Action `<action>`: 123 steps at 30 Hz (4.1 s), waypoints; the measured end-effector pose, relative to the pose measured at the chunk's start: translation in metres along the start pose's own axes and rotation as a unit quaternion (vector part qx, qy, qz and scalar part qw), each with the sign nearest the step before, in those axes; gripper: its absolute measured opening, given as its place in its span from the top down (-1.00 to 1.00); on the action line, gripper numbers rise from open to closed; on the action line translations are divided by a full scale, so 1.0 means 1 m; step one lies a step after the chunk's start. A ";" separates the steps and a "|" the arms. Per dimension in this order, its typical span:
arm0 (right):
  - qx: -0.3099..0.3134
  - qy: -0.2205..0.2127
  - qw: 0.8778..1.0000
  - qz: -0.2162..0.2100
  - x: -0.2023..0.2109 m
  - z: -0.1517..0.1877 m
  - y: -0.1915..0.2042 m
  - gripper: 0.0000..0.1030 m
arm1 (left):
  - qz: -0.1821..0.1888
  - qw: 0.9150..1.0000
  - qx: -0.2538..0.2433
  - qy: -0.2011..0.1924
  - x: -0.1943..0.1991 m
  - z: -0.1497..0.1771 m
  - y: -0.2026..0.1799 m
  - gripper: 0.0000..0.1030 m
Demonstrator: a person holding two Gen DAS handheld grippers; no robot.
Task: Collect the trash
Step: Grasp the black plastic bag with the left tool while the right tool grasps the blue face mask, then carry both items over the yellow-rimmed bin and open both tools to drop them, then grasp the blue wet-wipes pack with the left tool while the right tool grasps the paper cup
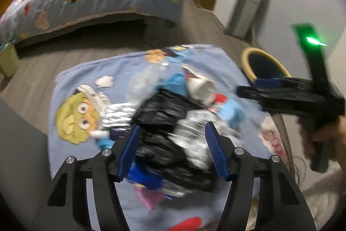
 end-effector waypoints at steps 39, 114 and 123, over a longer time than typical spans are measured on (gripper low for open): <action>-0.026 0.041 0.997 -0.057 0.018 0.017 0.035 0.66 | -0.016 0.999 -0.017 -0.037 0.022 -0.015 -0.002 0.69; -0.084 -0.197 0.977 0.019 0.137 -0.034 -0.027 -0.90 | 0.004 0.984 -0.052 -0.168 0.131 -0.089 -0.018 -0.86; -0.030 -0.097 0.995 0.025 0.045 -0.036 0.020 -0.89 | -0.020 0.992 0.061 -0.113 0.076 -0.056 0.068 -0.86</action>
Point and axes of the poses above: each gripper's, at about its wrist camera, not at the fingertips, and x roughly against the way its jaws point, y to its left, z to its underside, the point moved 6 cm from there along -x, roughly the way its jaws point, and after that the axes turned 7 degrees about -x, right-handed, at the moved point
